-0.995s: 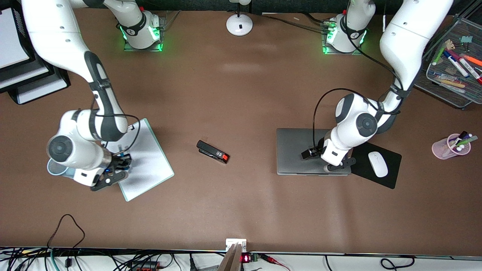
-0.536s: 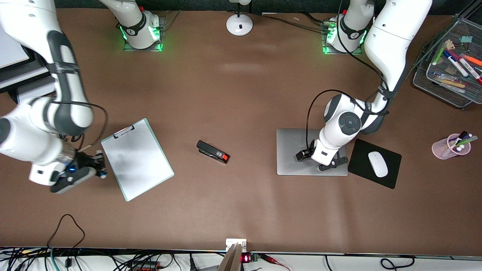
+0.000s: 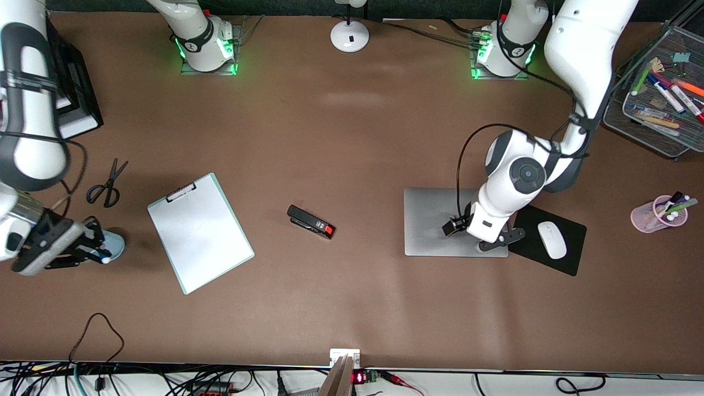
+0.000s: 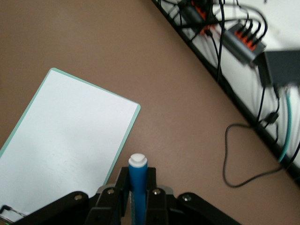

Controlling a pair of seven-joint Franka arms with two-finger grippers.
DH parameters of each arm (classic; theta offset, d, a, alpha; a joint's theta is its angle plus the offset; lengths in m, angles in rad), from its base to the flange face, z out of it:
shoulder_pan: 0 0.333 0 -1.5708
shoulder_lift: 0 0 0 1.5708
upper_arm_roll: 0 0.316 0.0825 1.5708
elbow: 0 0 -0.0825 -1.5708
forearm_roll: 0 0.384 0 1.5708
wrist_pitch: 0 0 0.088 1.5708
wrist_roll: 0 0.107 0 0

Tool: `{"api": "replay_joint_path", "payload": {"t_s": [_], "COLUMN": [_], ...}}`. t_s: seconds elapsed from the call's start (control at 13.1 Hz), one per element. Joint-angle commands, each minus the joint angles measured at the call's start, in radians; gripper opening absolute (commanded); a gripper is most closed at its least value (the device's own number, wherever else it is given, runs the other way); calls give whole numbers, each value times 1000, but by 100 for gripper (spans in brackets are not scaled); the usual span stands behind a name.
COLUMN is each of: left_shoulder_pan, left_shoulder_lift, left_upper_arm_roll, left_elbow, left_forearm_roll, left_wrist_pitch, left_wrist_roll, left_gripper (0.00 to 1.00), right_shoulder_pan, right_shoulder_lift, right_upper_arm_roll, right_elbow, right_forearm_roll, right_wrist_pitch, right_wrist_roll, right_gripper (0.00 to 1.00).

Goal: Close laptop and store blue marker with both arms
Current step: 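Carry the marker over the mesh cup while the left gripper withdraws from the laptop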

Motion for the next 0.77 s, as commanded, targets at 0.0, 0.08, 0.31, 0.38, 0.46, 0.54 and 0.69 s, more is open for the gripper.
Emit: {"api": "replay_joint_path", "payload": {"t_s": [0.0,0.08,0.31,0.38,0.46,0.54,0.69], "left_shoulder_pan": [5,5,20,32,39,40,42], "left_shoulder_lift": [-69,-89,-176,-202,-227,-251,-302], "left_upper_arm_roll": [5,5,5,4,4,5,5], "left_elbow": [-14,-13,-16,-17,-16,-16,-16], "left_forearm_roll": [27,27,28,28,28,28,28], "left_wrist_pitch": [-98,-132,-270,-307,-342,-367,-396], "left_wrist_roll": [-13,-12,25,31,33,33,74], "left_gripper": [100,100,100,100,100,100,100], "right_shoulder_pan": [-49,-73,-147,-169,-192,-209,-244], "right_shoulder_lift": [-36,-36,-36,-35,-30,-25,-10], "right_upper_arm_roll": [8,8,8,7,7,7,7], "right_elbow": [-6,-6,-6,-6,-6,-4,-1], "right_forearm_roll": [123,160,280,303,311,326,375], "right_wrist_pitch": [-64,-111,-248,-289,-319,-346,-374], "right_wrist_roll": [-242,-297,-492,-544,-592,-624,-722], "right_gripper": [0,0,0,0,0,0,0]}}
